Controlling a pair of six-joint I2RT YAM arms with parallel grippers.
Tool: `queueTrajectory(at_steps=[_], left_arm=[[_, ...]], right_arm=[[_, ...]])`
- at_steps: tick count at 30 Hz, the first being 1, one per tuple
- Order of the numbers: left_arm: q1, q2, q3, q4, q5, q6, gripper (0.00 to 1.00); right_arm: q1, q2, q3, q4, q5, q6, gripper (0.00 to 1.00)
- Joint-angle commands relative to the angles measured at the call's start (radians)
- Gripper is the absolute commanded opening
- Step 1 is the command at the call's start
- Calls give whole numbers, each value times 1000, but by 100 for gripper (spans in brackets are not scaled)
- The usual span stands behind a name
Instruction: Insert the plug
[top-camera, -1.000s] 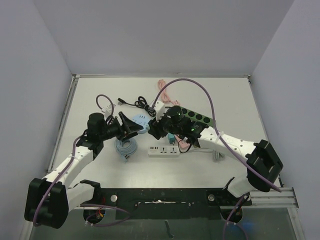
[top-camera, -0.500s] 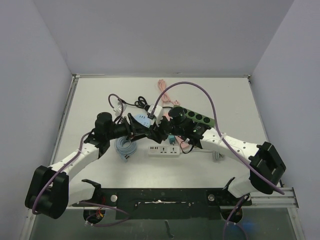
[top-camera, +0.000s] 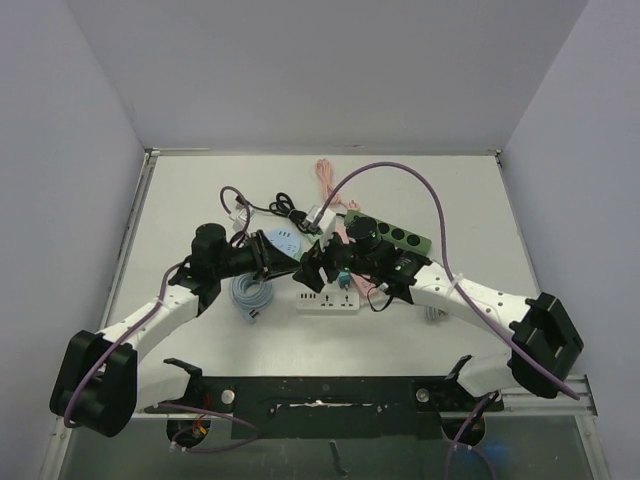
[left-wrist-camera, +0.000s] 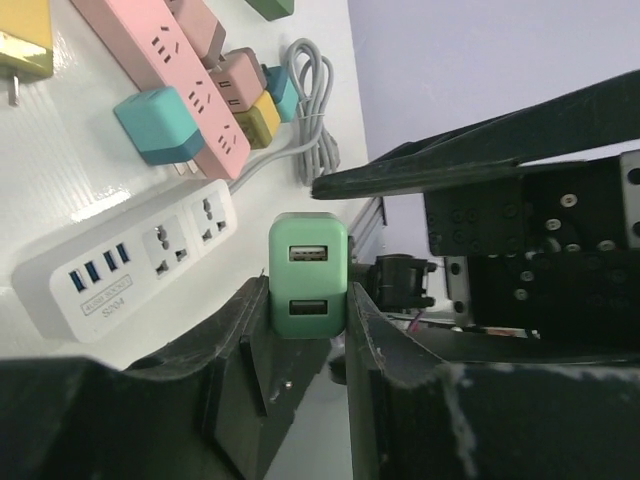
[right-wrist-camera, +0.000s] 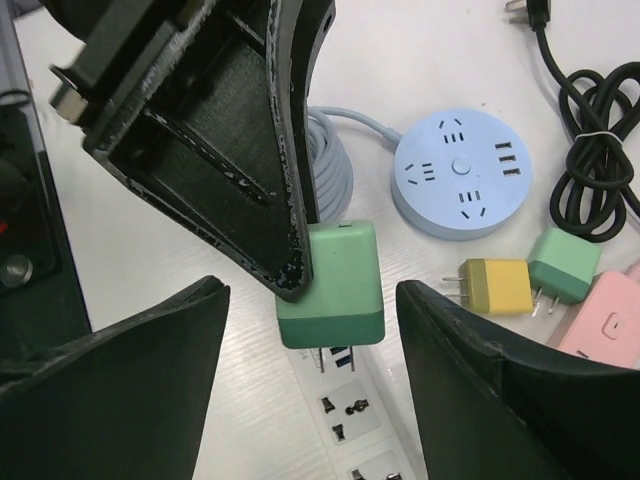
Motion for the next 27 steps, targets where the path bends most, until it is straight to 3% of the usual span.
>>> queueTrajectory(at_steps=[1, 7, 12, 16, 19, 27], left_arm=[[-3, -26, 95, -31, 18, 196, 3], [-7, -27, 288, -166, 29, 603, 7], [-8, -7, 255, 94, 158, 669, 7], [-8, -13, 255, 80, 232, 800, 7], [-8, -27, 266, 50, 274, 876, 7], [-8, -62, 238, 93, 411, 933, 3]], right_arm=[[-6, -94, -5, 119, 29, 170, 70], [-29, -223, -10, 76, 28, 395, 71], [-72, -267, 93, -154, 118, 433, 69], [-100, -296, 144, -252, 139, 366, 68], [-121, -285, 194, -323, -8, 205, 69], [-121, -121, 448, -571, -266, -164, 51]])
